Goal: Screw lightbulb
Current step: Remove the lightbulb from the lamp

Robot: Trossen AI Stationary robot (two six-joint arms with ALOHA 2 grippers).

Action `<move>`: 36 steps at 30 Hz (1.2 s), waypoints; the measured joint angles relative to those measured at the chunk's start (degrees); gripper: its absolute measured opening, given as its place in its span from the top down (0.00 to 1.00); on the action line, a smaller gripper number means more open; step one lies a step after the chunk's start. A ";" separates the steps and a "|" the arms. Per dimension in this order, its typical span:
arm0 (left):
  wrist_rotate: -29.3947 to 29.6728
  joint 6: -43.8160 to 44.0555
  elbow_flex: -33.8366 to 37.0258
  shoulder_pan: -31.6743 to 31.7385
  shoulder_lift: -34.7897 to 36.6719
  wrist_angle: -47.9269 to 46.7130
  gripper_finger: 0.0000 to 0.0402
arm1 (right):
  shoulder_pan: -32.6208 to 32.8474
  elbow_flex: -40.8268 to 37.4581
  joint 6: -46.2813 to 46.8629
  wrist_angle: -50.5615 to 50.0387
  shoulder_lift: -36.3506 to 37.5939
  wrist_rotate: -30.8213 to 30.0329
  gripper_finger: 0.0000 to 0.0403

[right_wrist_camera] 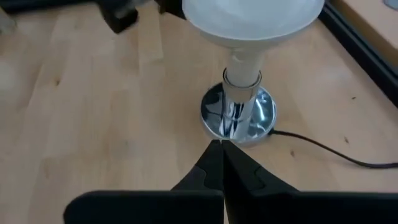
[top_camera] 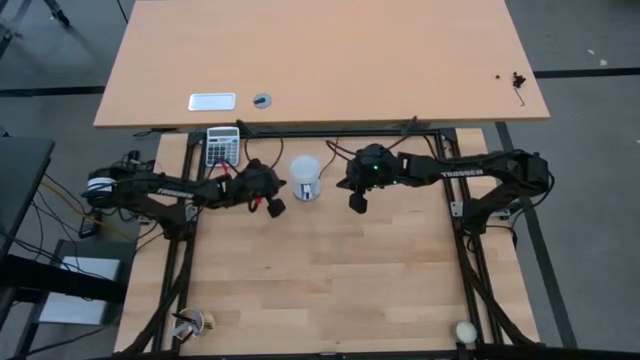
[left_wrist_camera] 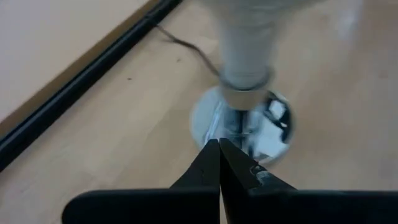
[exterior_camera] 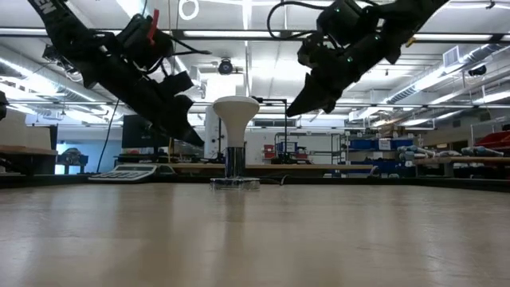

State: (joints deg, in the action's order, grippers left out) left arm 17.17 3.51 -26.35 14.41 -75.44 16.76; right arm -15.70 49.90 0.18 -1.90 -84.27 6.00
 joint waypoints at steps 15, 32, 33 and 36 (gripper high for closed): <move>-13.97 -3.42 -0.95 8.53 -13.72 18.44 1.00 | 0.33 -10.93 6.95 16.69 0.00 -0.44 0.99; -21.11 -2.93 -6.03 4.18 -27.17 24.19 1.00 | 2.89 -12.76 7.81 20.11 -0.02 -0.61 0.99; -21.11 -2.89 -6.03 3.44 -27.17 24.20 1.00 | 3.16 -12.76 7.83 20.09 -0.02 -0.61 0.99; -21.26 -1.78 -6.03 1.31 -27.17 24.25 1.00 | 4.03 -12.76 7.83 20.05 -0.02 -0.61 0.99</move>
State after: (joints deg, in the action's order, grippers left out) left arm -4.09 1.73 -32.38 15.72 -102.61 41.02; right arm -11.67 37.15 8.01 18.16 -84.29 5.39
